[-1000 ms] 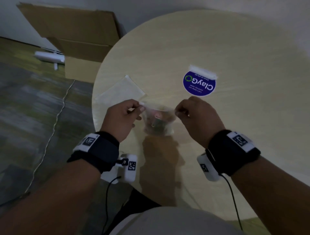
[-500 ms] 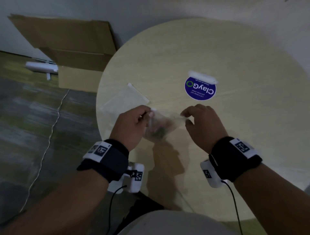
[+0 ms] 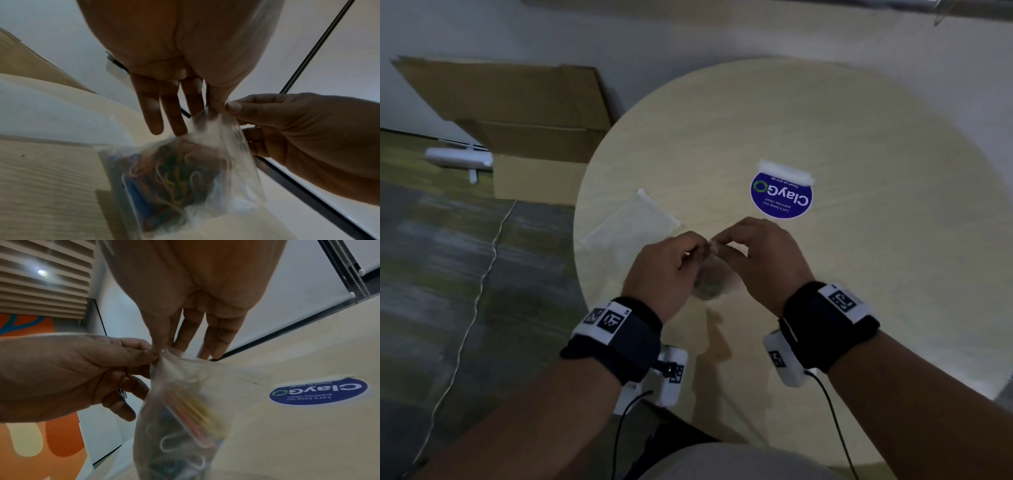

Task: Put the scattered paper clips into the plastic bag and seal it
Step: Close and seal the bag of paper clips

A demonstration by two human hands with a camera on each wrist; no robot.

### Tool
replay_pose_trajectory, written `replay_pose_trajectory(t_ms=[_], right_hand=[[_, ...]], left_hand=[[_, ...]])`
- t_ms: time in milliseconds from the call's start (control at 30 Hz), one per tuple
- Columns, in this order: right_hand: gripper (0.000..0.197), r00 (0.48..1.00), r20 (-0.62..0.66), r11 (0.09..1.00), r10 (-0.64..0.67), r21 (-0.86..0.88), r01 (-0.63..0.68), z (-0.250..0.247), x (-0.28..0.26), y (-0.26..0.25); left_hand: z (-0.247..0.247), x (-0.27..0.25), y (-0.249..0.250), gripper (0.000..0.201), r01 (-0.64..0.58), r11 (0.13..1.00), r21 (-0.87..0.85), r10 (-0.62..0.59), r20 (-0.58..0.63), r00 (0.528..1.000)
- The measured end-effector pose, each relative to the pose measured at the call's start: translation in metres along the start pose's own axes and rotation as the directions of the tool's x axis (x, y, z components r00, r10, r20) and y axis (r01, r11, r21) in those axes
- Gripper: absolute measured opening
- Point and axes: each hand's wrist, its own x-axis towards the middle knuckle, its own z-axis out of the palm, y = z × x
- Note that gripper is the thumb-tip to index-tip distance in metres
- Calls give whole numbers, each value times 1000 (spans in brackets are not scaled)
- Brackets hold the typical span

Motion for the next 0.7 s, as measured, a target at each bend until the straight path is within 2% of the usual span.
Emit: replay_pose_trajectory(t_ms=[133,233,400,500,600,700], right_hand=[[7,1000,24,1000,-13,-12,13,-7,-4,15],[5,999,50,998,6,-70,-3,-11,-11,30],[8,990,76,988,122,-99,-114,-17,-37,64],[11,981,94,986,167,-18,-166,-12,-45,76],[36,953,203,945,225,191,-264,-6,-45,73],[7,963,134,941,235,217,-260,-11,-47,74]], left_hand=[[8,0,3,17,3,1000,-6,-3,-28,1000],[8,1,2,19,53,998,-26,-55,-73,996],[6,-1,-6,15,159,979,-125,-168,-59,984],[12,-2,-4,16,171,981,-92,-175,-39,984],[19,2,3,16,212,949,-234,-219,-3,976],[27,6,13,16,241,924,-296,-231,70,971]])
